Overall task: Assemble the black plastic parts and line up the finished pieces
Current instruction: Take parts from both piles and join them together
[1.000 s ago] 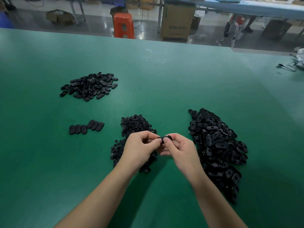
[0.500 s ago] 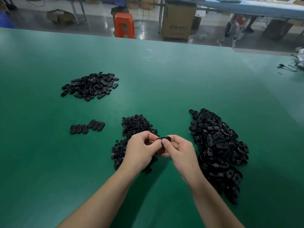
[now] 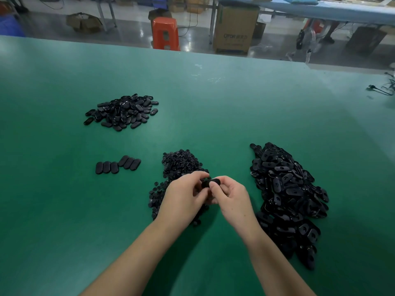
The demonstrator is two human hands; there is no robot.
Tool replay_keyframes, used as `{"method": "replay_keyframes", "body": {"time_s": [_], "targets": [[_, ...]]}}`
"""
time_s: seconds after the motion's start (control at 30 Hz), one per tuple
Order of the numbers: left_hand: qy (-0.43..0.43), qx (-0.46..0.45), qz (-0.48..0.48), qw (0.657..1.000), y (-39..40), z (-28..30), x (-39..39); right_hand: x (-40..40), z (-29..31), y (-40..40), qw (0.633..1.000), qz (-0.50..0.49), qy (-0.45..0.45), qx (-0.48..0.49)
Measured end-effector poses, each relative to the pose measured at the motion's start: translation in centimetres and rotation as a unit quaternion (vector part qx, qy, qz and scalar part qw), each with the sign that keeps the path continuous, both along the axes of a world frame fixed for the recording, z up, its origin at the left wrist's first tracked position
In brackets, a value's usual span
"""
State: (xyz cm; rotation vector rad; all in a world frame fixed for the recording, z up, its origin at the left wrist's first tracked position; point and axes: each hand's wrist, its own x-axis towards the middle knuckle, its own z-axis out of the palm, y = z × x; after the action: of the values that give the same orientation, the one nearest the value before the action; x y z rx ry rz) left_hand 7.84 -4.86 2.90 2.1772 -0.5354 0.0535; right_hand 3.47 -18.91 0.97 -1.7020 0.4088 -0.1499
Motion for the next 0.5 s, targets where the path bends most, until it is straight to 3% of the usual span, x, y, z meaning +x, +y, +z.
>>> {"method": "replay_keyframes", "body": {"time_s": [0.1,0.2,0.33,0.5], "targets": [[-0.145,0.098,-0.023,0.984,0.6,-0.4,0.4,0.3,-0.3,0.1,1.000,0.000,0.004,0.023],[-0.235,0.143,-0.012,0.961,0.8,-0.9,0.9,0.7,-0.7,0.4,1.000,-0.004,-0.003,0.027],[-0.172,0.146,0.100,0.969,3.1,-1.8,3.8,1.2,-2.1,0.1,0.993,-0.074,0.022,-0.086],[-0.071,0.212,0.212,0.951,7.7,-4.9,8.2,2.3,-3.7,-0.1,0.976,-0.135,0.081,-0.149]]}}
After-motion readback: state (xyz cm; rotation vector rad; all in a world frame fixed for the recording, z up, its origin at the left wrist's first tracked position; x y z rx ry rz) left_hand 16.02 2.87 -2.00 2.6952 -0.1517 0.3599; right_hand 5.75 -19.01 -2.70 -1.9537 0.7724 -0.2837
